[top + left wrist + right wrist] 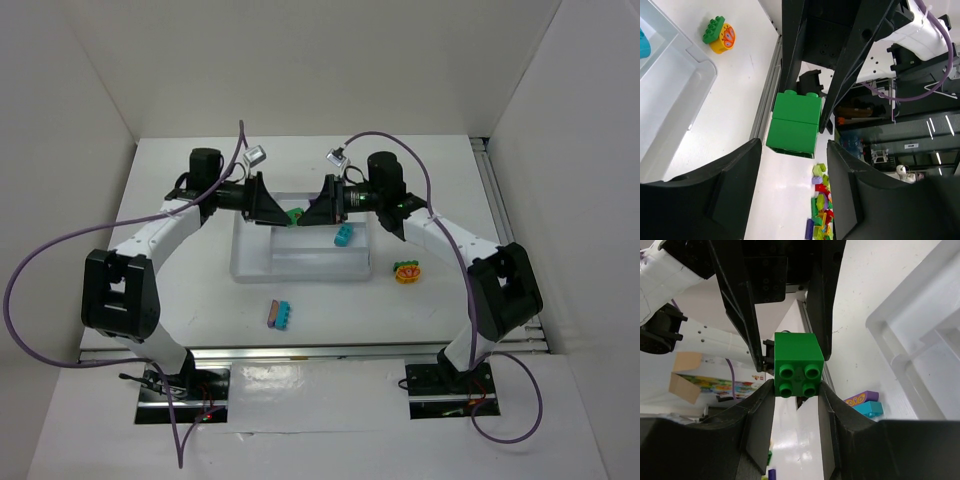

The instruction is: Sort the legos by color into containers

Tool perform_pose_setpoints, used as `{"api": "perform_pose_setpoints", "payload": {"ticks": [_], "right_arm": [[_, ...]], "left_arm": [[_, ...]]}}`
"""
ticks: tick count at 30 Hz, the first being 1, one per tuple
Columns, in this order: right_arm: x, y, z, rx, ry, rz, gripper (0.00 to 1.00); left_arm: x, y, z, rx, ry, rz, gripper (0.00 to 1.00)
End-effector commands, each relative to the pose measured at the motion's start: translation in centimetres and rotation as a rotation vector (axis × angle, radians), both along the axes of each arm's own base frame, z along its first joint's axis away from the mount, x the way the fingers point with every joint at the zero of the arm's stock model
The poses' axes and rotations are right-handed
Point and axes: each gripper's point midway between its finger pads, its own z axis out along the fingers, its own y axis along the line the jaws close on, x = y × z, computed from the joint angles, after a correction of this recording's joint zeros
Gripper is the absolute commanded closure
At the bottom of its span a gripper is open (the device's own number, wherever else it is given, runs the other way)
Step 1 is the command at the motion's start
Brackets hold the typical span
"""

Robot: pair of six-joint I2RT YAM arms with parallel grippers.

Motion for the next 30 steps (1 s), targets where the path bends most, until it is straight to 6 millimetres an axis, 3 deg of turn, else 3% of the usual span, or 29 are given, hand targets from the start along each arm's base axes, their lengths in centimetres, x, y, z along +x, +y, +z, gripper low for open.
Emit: {"api": "perform_pose_setpoints", "payload": {"ticks": [1, 6, 10, 11, 12, 14, 20, 23, 30], "right_arm": [[0.0, 0.0, 2.1, 0.05, -0.081, 0.015, 1.0], [0.0, 0.0, 1.8, 0.048, -0.071, 0.023, 1.0], [0.0, 0.1, 1.6, 0.05, -0.071, 0.032, 1.0], [0.0, 0.1, 1.8, 0.055, -0.067, 0.031, 1.0], [0.0, 0.1, 1.8, 0.055, -0.067, 0.031, 1.0], [0.2, 0.2, 1.6, 0.055, -0.067, 0.031, 1.0], [-0.1, 0.1, 1.8, 0.054, -0.066, 0.031, 1.0], [0.1, -0.9, 2.1, 0.061, -0.066, -0.003, 1.0], [0.7, -3.6, 0.6, 0.018, -0.035, -0.092, 1.0]], "left_arm": [[-0.1, 0.0, 2.1, -0.039, -0.097, -0.031, 0.34], [-0.1, 0.0, 2.1, -0.045, -0.083, -0.038, 0.3], [-0.2, 0.0, 2.2, -0.051, -0.091, -0.046, 0.4], [-0.1, 0.0, 2.3, -0.052, -0.1, -0.046, 0.47], [-0.1, 0.0, 2.3, -0.052, -0.1, -0.046, 0.69], [0.0, 0.0, 2.6, -0.054, -0.111, -0.047, 1.0], [0.6, 0.3, 2.0, -0.017, -0.096, 0.001, 1.0], [1.2, 1.0, 1.6, 0.0, -0.09, 0.035, 1.0], [1.1, 2.7, -0.6, 0.027, -0.033, 0.096, 1.0]]}}
